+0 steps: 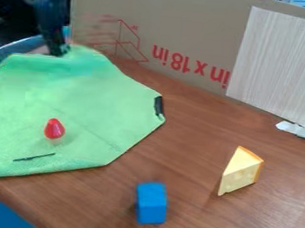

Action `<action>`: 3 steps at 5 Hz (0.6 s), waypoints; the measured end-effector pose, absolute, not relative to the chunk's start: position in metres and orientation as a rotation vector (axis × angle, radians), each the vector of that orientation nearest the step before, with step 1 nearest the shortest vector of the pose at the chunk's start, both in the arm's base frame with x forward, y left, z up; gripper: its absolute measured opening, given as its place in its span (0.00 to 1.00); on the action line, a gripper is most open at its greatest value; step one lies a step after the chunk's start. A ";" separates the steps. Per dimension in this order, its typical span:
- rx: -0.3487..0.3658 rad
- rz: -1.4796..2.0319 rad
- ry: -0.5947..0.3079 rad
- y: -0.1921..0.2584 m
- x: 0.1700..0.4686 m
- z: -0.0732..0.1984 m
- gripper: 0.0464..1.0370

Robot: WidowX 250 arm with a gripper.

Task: Fold the cloth from top left to bottom right

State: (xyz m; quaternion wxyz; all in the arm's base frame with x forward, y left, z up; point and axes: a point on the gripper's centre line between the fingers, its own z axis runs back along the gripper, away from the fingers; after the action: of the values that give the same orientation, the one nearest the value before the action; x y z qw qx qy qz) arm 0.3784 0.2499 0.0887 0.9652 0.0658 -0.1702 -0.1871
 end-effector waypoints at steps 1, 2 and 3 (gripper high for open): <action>0.259 -0.392 -0.424 0.225 0.352 0.103 0.01; 0.357 -0.436 -0.452 0.201 0.335 0.096 0.01; 0.401 -0.486 -0.435 0.183 0.315 0.079 0.01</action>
State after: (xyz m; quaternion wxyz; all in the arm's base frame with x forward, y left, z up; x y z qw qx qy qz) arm 0.3149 0.1825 0.0794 0.9276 0.1955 -0.2123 -0.2372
